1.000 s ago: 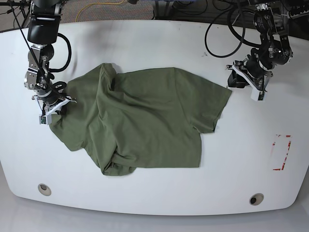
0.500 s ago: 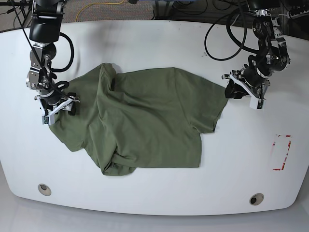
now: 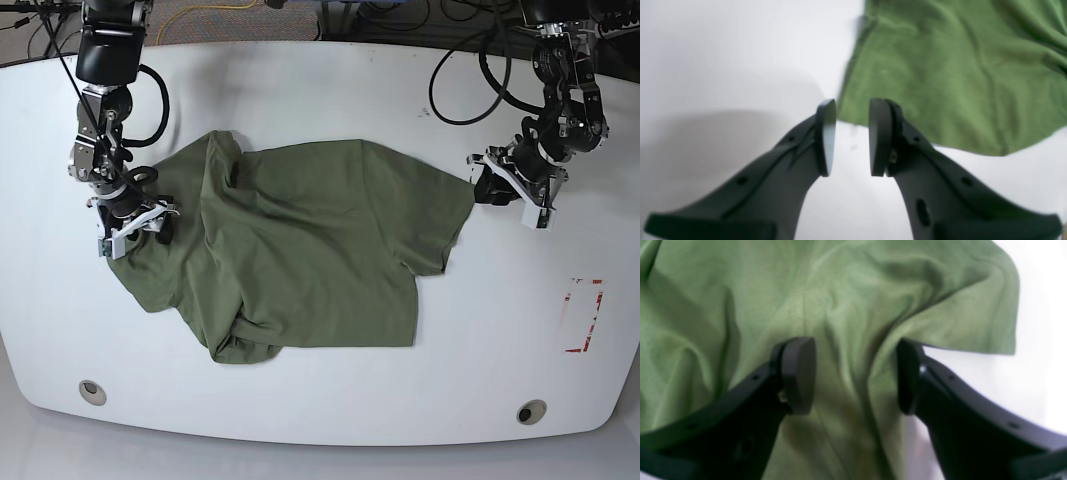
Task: Fold the T-shirt properly
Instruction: 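Reposition the left gripper along the shirt's shoulder edge, then close the left gripper on the shirt's shoulder edge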
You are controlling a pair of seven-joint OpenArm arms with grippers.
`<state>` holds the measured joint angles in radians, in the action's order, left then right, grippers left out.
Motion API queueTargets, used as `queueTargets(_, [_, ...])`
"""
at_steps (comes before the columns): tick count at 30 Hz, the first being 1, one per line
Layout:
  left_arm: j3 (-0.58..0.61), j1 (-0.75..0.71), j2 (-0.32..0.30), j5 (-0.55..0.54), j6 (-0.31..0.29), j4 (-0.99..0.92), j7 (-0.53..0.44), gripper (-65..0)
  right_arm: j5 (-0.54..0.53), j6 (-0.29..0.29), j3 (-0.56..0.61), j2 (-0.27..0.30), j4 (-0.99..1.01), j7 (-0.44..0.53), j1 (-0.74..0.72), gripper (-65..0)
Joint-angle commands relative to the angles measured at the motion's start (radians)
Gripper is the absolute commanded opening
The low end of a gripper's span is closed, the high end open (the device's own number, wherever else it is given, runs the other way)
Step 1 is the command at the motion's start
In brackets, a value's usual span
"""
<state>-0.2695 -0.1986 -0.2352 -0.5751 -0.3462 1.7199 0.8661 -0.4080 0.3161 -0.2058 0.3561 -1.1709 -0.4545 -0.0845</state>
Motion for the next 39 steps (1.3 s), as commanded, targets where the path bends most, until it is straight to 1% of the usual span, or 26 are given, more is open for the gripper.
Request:
queueTargets(1, [-0.007, 0.011, -0.014, -0.010, -0.004, 0.016, -0.023, -49.0, 0.011, -0.007, -0.002, 0.010, -0.002, -0.045, -0.004, -30.0])
queueTargets(9, [-0.007, 0.008, -0.014, -0.010, -0.004, 0.056, -0.023, -49.0, 0.019, -0.008, -0.002, 0.010, -0.002, -0.040, -0.004, -30.8])
queueTargets(11, [-0.007, 0.008, -0.014, -0.010, -0.004, 0.059, -0.023, -49.0, 0.019, -0.008, -0.002, 0.010, -0.002, -0.040, -0.004, -35.4])
queueTargets(13, [-0.007, 0.009, -0.014, -0.010, -0.004, 0.061, -0.023, -49.0, 0.019, -0.008, -0.002, 0.010, -0.002, -0.040, -0.005, -43.9])
queueTargets(14, [-0.007, 0.011, -0.014, -0.010, -0.004, 0.061, -0.023, -49.0, 0.019, -0.008, -0.004, 0.010, -0.002, -0.040, -0.005, -49.6])
queueTargets(17, [-0.007, 0.011, -0.014, -0.010, -0.004, 0.061, -0.023, -49.0, 0.019, -0.008, -0.004, 0.010, -0.002, -0.040, -0.007, -63.6])
queueTargets(18, [-0.007, 0.011, -0.014, -0.010, -0.004, 0.061, -0.023, -48.9, 0.019, -0.008, -0.004, 0.010, -0.002, -0.040, -0.008, -65.0])
queueTargets(20, [-0.007, 0.012, -0.014, -0.009, -0.004, 0.061, -0.023, -47.9, 0.019, -0.008, -0.016, 0.010, -0.002, -0.040, -0.008, -65.0])
queueTargets(21, [-0.007, 0.014, -0.014, -0.009, -0.004, 0.061, -0.023, -46.4, 0.019, -0.008, -0.021, 0.010, -0.002, -0.040, -0.008, -64.2])
queueTargets(23, [-0.007, 0.021, -0.014, -0.009, -0.004, 0.059, -0.021, -41.4, 0.019, -0.008, -0.027, 0.010, -0.002, -0.040, -0.008, -65.0])
queueTargets(24, [-0.007, 0.026, -0.014, -0.009, -0.004, 0.056, -0.015, -37.1, 0.019, -0.008, -0.028, 0.010, -0.002, -0.040, -0.008, -65.0])
queueTargets(25, [-0.007, 0.029, -0.014, -0.007, -0.004, 0.055, -0.008, -34.4, 0.019, -0.008, -0.030, 0.010, -0.002, -0.040, -0.008, -65.0])
queueTargets(26, [-0.009, 0.034, -0.014, -0.007, -0.004, 0.053, 0.008, -29.0, 0.019, -0.008, -0.030, 0.010, -0.002, -0.040, -0.008, -65.0])
queueTargets(27, [-0.009, 0.038, -0.014, -0.007, -0.004, 0.048, 0.018, -25.6, 0.019, -0.008, -0.030, 0.010, -0.002, -0.040, -0.008, -65.0])
queueTargets(28, [-0.009, 0.043, -0.014, -0.007, -0.004, 0.044, 0.026, -22.2, 0.019, -0.008, -0.030, 0.010, -0.002, -0.040, -0.008, -65.0])
queueTargets(30, [-0.009, 0.049, -0.014, -0.007, -0.004, 0.033, 0.031, -17.8, 0.019, -0.008, -0.030, 0.010, -0.002, -0.040, -0.008, -65.0])
queueTargets(32, [-0.009, 0.057, -0.014, -0.007, -0.004, 0.013, 0.031, -16.5, 0.017, -0.008, -0.030, 0.010, -0.002, -0.040, -0.008, -65.0])
queueTargets(39, [-0.007, 0.103, -0.014, -0.007, -0.006, -0.091, 0.031, -16.5, 0.013, -0.008, -0.030, 0.008, -0.002, -0.040, -0.007, -65.0])
